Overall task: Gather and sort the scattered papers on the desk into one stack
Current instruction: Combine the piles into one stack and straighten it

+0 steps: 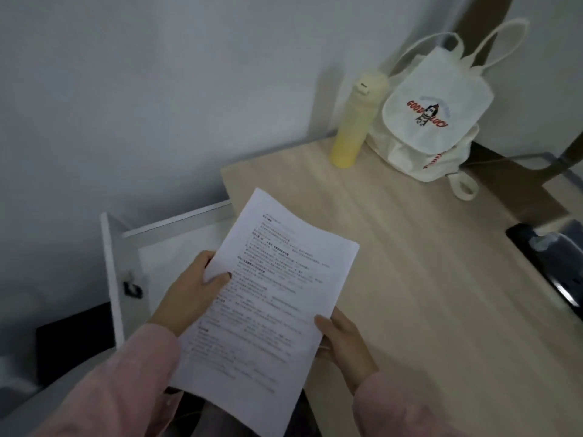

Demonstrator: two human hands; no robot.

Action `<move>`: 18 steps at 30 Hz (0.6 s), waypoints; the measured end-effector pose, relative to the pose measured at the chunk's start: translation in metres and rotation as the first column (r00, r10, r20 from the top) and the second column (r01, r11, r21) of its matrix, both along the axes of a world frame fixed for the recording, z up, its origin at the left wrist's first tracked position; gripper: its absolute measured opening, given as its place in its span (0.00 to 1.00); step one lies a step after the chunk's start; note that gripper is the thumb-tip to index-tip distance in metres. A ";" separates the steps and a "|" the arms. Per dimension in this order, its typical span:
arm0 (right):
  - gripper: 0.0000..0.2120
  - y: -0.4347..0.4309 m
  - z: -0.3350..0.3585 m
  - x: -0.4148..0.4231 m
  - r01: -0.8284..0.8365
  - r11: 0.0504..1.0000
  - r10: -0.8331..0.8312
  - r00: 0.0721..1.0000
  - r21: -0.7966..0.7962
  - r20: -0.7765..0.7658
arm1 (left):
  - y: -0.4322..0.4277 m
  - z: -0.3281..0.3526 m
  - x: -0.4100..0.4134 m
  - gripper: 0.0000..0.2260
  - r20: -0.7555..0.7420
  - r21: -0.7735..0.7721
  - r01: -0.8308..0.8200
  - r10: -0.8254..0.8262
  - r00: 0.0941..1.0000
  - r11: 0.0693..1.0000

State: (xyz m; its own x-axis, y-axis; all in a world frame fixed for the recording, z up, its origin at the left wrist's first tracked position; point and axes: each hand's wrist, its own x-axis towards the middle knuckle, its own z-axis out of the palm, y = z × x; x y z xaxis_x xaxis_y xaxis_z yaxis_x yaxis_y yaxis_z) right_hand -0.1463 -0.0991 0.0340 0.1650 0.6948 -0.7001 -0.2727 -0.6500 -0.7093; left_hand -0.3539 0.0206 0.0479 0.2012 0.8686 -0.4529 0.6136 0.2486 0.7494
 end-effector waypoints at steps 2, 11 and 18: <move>0.11 0.012 -0.009 -0.029 -0.054 0.998 0.053 0.998 -0.024 -0.044 | 0.009 -0.008 -0.030 0.10 -0.039 -0.040 -0.039 0.038 0.999 0.998; 0.10 0.067 -0.061 -0.148 -0.151 0.921 0.017 0.937 -0.360 -0.349 | 0.074 -0.042 -0.132 0.14 -0.391 -0.217 0.119 -0.198 0.899 0.969; 0.14 0.101 -0.099 -0.165 0.029 0.887 -0.229 0.894 -0.462 -0.385 | 0.138 -0.077 -0.126 0.15 -0.479 -0.175 0.368 -0.405 0.779 0.913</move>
State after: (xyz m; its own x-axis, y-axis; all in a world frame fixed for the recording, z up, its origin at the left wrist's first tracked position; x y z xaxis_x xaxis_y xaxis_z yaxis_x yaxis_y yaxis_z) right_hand -0.3112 0.0022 -0.0646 -0.1455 0.2970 -0.9437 -0.5794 -0.7988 -0.1620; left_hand -0.4802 0.1581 -0.0286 0.2457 0.7300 -0.6377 0.9503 -0.0516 0.3070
